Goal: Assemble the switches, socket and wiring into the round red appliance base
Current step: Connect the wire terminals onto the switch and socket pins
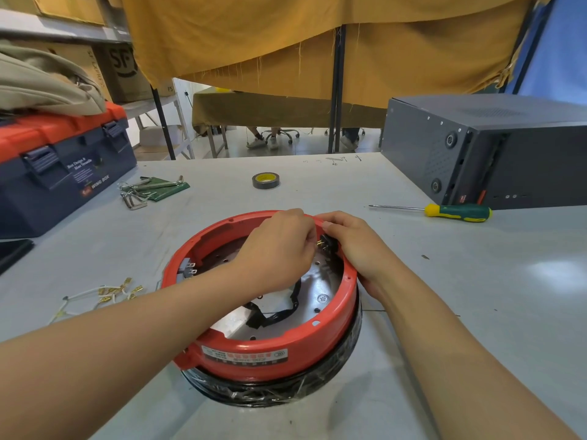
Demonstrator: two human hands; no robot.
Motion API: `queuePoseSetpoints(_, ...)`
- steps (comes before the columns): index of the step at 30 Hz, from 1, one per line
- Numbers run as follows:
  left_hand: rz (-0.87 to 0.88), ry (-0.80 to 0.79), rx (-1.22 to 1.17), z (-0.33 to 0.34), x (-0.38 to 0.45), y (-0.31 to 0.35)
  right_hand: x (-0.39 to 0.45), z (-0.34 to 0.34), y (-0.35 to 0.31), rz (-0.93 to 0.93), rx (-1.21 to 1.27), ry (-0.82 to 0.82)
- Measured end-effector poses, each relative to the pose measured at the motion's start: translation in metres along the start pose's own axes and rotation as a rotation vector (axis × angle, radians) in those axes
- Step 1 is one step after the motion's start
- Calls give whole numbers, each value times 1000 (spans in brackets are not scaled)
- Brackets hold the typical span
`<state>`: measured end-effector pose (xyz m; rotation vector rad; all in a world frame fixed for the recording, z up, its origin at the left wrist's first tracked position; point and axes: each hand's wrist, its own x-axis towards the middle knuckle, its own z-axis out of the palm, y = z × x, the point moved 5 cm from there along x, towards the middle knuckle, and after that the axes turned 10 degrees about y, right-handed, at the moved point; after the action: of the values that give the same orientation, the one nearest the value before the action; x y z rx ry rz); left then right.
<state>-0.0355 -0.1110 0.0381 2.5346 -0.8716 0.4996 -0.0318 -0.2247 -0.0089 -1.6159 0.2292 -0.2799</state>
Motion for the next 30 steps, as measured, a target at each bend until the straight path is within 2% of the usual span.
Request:
queuePoseSetpoints(17, -11, -22, 148, 3, 3, 13, -3, -2, -3, -32, -76, 4)
queuePoseSetpoints(24, -11, 15, 44, 2, 1, 6, 0, -4, -3, -22, -78, 15)
queuePoseSetpoints(30, -83, 61, -56, 2, 2, -1, -1, -6, -2, -19, -105, 14)
